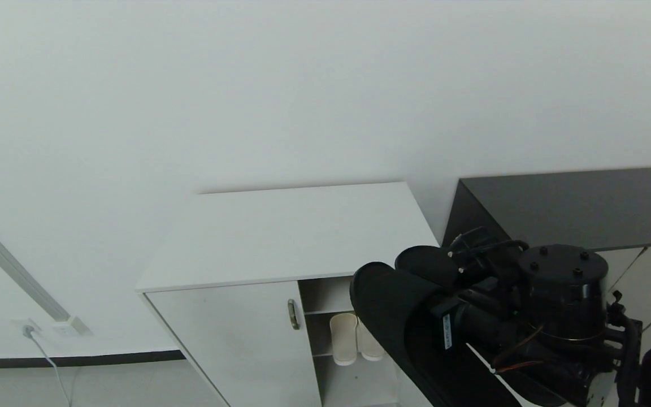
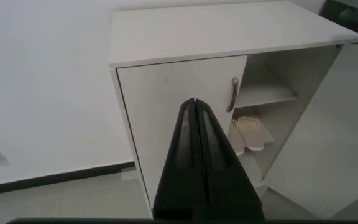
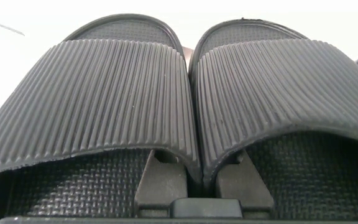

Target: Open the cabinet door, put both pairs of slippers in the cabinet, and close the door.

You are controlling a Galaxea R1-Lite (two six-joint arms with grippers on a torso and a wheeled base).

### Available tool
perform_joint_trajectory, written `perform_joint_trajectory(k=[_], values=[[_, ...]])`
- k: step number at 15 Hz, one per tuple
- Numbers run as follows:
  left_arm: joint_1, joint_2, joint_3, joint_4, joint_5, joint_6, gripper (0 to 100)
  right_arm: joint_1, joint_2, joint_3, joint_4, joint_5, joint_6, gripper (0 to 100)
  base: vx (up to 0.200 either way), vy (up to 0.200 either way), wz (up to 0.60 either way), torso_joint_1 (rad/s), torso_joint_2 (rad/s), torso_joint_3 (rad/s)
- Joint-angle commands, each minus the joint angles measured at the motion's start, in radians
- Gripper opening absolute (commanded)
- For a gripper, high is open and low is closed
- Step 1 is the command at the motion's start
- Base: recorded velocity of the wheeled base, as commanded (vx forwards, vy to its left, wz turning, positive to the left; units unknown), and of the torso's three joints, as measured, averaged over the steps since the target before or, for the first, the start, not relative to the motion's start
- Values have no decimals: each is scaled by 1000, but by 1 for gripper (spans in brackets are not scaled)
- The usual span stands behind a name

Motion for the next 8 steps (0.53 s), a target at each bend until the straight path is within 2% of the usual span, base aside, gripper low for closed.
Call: perform_joint_trajectory(k=[1, 4, 8], values=[[0, 1, 0, 0, -1, 0, 0, 11, 2, 4, -1, 1, 1, 0, 0, 0, 0, 0, 0, 0], [0, 1, 0, 0, -1, 0, 0, 45, 0, 17, -1, 10, 3, 0, 0, 0, 0, -14, 22, 20], [0, 1, 0, 1, -1, 0, 0, 56, 0, 22, -1, 10, 1, 0, 0, 0, 0, -145, 337, 179]])
